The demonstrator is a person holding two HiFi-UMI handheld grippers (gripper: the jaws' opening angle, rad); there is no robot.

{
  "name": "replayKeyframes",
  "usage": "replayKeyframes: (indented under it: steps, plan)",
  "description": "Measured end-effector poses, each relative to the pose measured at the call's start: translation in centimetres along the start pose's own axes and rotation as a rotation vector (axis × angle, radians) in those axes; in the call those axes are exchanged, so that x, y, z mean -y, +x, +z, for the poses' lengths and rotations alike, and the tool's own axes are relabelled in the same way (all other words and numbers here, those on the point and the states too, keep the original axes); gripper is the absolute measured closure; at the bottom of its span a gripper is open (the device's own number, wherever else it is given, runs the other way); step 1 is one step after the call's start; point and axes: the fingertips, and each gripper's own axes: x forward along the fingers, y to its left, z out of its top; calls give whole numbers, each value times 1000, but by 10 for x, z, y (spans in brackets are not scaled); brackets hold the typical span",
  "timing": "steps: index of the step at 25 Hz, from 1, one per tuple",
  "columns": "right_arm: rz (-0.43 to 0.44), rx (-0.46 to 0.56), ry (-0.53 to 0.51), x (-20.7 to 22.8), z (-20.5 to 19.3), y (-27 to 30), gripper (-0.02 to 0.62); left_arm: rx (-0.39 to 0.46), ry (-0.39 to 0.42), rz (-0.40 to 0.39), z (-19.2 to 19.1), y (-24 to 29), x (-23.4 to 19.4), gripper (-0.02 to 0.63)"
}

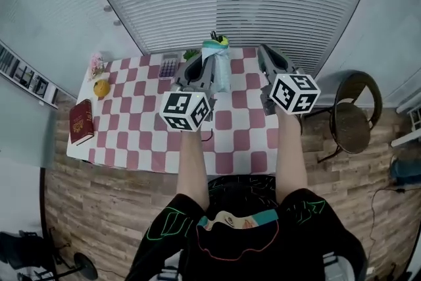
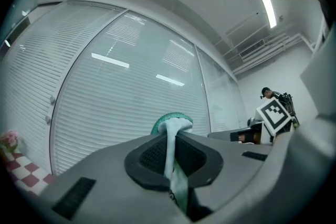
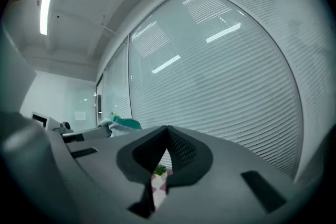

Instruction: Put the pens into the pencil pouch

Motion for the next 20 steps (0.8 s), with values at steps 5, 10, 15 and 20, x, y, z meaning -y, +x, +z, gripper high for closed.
replayKeyframes:
  steps: [5, 10, 15, 20]
  plan:
    - [-143, -65, -164, 20, -7, -28, 594, 11, -6, 206, -14, -5, -8, 598]
    - [-185, -73, -214, 29, -6, -43, 594, -32, -10, 206, -29, -2, -1, 600]
    - [-205, -71, -213, 37, -7, -53, 592, -43, -8, 195, -34, 3, 6, 600]
    - [-215, -63, -214, 43, -3, -62, 594, -37, -15, 184, -32, 6, 11, 600]
